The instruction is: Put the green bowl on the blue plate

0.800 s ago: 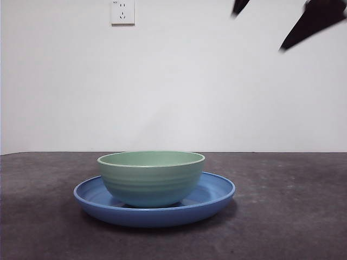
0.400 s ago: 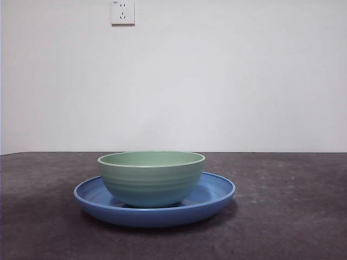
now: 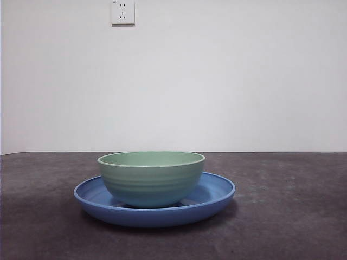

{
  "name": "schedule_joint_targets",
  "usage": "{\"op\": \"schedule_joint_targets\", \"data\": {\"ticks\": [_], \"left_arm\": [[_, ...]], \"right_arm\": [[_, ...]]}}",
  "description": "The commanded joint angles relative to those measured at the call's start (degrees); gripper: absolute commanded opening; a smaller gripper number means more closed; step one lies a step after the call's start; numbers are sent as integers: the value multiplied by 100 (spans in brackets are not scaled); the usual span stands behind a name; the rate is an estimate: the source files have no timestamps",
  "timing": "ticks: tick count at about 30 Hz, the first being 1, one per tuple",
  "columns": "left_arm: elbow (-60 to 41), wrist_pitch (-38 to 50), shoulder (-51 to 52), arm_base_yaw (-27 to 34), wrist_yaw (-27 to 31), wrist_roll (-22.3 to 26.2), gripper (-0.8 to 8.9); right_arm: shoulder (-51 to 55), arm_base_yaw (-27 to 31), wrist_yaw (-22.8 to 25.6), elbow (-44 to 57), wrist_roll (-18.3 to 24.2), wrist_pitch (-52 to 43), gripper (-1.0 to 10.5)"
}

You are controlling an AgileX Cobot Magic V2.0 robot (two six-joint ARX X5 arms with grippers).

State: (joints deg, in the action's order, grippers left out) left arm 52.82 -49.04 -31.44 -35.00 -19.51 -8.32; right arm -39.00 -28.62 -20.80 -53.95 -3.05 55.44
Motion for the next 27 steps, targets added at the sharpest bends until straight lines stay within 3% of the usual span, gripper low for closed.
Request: {"op": "schedule_joint_targets", "data": {"ticks": [1, 12, 14, 16, 17, 18, 19, 27], "left_arm": [[55, 70, -24, -26, -28, -13, 599], [55, 66, -24, -26, -24, 9, 581], [55, 63, -24, -26, -24, 11, 491], [55, 63, -24, -26, -24, 11, 279], [55, 63, -24, -26, -24, 13, 136], [55, 66, -24, -26, -24, 15, -3], [55, 74, -24, -26, -24, 17, 19], [55, 70, -24, -26, -24, 15, 19]], "right_arm": [[68, -46, -22, 103, -107, -162, 601], [94, -46, -85, 151, -173, -439, 601], [94, -46, -90, 151, -201, -439, 545], [92, -46, -223, 151, -210, -439, 279], [92, -46, -280, 151, -212, -448, 95], [92, -46, -334, 151, -210, -463, -16], [94, -46, -339, 151, -210, -487, 23], [94, -46, -339, 151, -227, -619, 19]]}}
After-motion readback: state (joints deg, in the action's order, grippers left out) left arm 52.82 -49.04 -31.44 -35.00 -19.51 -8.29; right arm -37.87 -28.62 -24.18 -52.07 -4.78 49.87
